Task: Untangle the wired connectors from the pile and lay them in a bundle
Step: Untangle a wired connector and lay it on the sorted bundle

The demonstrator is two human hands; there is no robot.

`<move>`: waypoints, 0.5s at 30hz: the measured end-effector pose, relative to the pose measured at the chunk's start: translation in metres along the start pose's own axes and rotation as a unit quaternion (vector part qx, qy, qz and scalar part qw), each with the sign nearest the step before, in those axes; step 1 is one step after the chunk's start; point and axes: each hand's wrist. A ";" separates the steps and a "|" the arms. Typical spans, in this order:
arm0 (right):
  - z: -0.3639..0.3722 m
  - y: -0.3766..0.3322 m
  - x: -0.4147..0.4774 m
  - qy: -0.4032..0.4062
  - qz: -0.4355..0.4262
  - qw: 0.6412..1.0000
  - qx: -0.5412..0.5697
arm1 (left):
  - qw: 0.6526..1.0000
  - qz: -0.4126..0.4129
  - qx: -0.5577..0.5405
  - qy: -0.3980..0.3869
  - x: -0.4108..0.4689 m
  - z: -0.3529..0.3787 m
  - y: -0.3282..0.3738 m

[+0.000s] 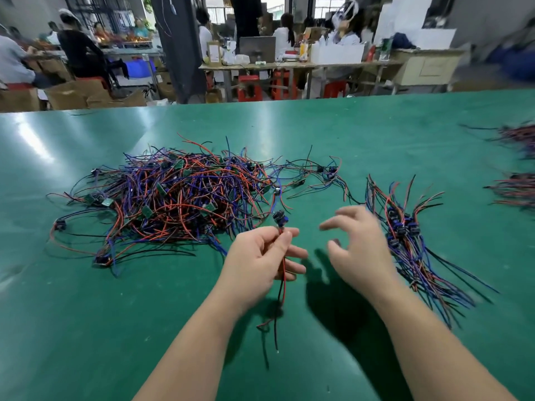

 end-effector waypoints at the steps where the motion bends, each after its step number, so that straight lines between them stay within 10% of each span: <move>1: -0.005 0.010 0.007 0.022 0.016 0.995 -0.095 | 1.000 -0.006 0.005 0.001 0.000 0.000 -0.001; 7: -0.026 0.055 0.022 -0.159 0.226 0.934 -0.228 | 1.000 -0.021 0.023 0.000 0.001 -0.001 -0.003; 15: -0.048 0.058 0.020 -0.087 0.333 0.907 -0.244 | 0.999 -0.025 0.025 0.009 0.002 -0.005 -0.003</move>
Point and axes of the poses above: each hand's wrist, its own x-axis towards the middle knuckle, its own z-axis out of the palm, y = z × x, and after that the axes turned 6 degrees about y, right-handed
